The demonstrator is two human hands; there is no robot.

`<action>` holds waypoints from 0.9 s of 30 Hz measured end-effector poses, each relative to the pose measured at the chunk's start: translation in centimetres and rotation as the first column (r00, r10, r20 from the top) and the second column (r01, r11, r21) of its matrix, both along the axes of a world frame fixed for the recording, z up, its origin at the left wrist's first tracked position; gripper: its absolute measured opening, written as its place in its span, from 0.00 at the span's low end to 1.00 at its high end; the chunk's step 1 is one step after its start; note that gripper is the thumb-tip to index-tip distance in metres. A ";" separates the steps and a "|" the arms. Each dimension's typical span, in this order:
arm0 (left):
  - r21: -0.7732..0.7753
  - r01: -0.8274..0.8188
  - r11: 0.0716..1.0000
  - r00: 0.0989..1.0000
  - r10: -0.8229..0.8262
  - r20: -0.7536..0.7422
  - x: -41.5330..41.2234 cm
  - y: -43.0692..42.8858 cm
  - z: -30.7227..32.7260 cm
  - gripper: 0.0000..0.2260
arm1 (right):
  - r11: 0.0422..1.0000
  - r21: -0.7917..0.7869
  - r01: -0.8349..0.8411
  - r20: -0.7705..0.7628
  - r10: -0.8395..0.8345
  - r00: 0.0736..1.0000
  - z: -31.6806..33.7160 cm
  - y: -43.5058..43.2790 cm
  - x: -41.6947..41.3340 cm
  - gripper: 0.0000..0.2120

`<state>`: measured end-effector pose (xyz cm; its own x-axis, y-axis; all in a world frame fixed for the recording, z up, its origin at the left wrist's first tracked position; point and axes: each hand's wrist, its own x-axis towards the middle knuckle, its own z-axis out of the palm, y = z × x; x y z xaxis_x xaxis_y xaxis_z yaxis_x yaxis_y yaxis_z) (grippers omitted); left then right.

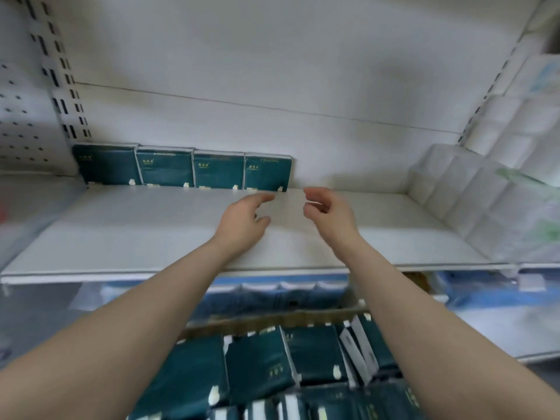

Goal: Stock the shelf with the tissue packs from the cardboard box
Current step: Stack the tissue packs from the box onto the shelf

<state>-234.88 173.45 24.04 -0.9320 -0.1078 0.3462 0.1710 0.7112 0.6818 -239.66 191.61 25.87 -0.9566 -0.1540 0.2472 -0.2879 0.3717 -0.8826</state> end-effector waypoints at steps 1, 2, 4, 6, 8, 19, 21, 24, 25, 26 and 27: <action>0.008 0.009 1.000 1.000 -0.009 -0.016 1.1 0.4 0.3 0.20 | 1.000 0.011 -0.010 -0.001 0.010 1.000 0.1 0.7 1.3 0.16; 0.021 0.012 1.000 1.000 -0.012 -0.026 2.3 0.9 0.5 0.19 | 1.000 0.013 -0.026 0.005 0.026 1.000 0.2 1.3 2.7 0.16; 0.050 0.027 0.998 0.999 -0.025 -0.034 4.6 1.8 0.8 0.18 | 0.998 0.015 -0.067 0.031 0.067 0.997 0.3 2.4 5.5 0.16; 0.067 0.061 0.996 0.998 -0.059 -0.023 6.8 2.4 0.7 0.16 | 0.993 0.061 -0.102 0.068 0.097 0.993 0.0 3.2 7.9 0.16; 0.059 0.102 0.993 0.994 -0.104 0.030 8.8 2.7 0.1 0.16 | 0.986 0.100 -0.136 0.119 0.124 0.985 -0.5 3.5 10.0 0.15; -0.222 0.174 0.959 0.973 -0.133 0.188 14.9 3.3 -2.7 0.16 | 0.858 0.433 -0.278 0.418 0.082 0.905 -3.7 3.7 15.6 0.14; -0.255 0.226 0.940 0.943 -0.145 0.298 15.2 3.2 -3.1 0.17 | 0.815 0.494 -0.303 0.455 0.055 0.889 -3.9 3.1 15.8 0.16; -0.319 0.262 0.911 0.901 -0.113 0.419 15.3 3.0 -3.6 0.18 | 0.770 0.541 -0.338 0.516 0.014 0.857 -4.1 2.2 16.2 0.23; -0.336 0.270 0.902 0.891 -0.103 0.442 15.3 3.0 -3.7 0.19 | 0.766 0.543 -0.343 0.529 0.005 0.848 -4.2 2.0 16.3 0.25; -0.351 0.282 0.893 0.884 -0.100 0.456 15.3 3.0 -3.8 0.19 | 0.764 0.544 -0.347 0.539 0.000 0.843 -4.3 1.8 16.4 0.26; -0.364 0.293 0.884 0.879 -0.099 0.466 15.3 3.0 -3.9 0.20 | 0.757 0.552 -0.350 0.542 -0.007 0.840 -4.5 1.6 16.5 0.28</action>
<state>-219.57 176.47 20.14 -0.9811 0.1551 -0.1159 0.1022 0.9231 0.3708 -223.13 193.26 21.40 -0.8523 -0.2715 -0.4471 -0.0061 0.8599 -0.5104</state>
